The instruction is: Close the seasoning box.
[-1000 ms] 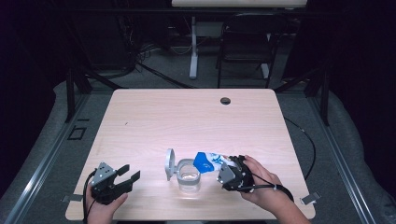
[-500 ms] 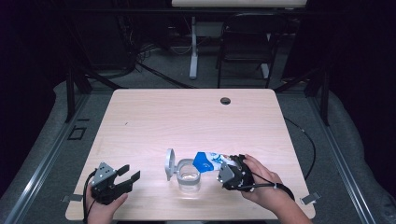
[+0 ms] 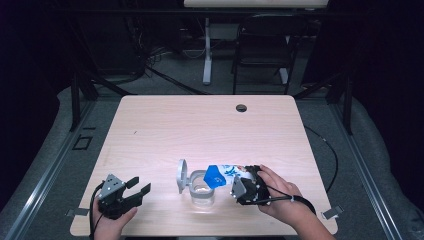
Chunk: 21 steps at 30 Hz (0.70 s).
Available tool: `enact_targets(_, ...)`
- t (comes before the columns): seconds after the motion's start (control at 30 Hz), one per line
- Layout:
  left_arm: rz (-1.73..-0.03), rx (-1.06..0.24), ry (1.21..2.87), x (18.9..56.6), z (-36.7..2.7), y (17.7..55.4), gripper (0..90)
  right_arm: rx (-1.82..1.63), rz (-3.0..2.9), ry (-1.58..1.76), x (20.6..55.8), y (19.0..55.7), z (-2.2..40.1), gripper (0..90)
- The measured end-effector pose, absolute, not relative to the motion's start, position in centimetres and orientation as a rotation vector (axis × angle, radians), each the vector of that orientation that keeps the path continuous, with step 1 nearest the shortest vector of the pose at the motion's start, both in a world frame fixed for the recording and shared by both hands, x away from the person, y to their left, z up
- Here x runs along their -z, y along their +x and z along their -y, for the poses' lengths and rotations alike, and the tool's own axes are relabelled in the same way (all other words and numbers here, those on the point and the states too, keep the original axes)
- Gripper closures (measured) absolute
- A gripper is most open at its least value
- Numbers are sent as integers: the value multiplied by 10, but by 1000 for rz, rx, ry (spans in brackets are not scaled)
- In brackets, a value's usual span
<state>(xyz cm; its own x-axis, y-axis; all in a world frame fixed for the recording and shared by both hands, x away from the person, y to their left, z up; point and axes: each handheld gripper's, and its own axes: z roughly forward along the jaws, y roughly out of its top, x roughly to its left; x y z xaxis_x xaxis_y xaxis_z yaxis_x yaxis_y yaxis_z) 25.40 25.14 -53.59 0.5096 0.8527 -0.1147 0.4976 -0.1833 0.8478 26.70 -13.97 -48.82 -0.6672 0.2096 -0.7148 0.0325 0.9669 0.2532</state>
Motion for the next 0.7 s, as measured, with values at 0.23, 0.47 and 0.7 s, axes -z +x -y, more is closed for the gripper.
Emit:
enact_targets(0.23,-1122,-488,1835,536,-252,254,465,-248,-2283,143,488,266,137,533)
enact_targets(0.47,-1126,-490,1833,535,-253,254,465,-228,-2278,124,489,266,135,534)
enact_targets(0.7,-1124,-487,1839,535,-254,254,466,-173,-2257,104,488,266,133,534)
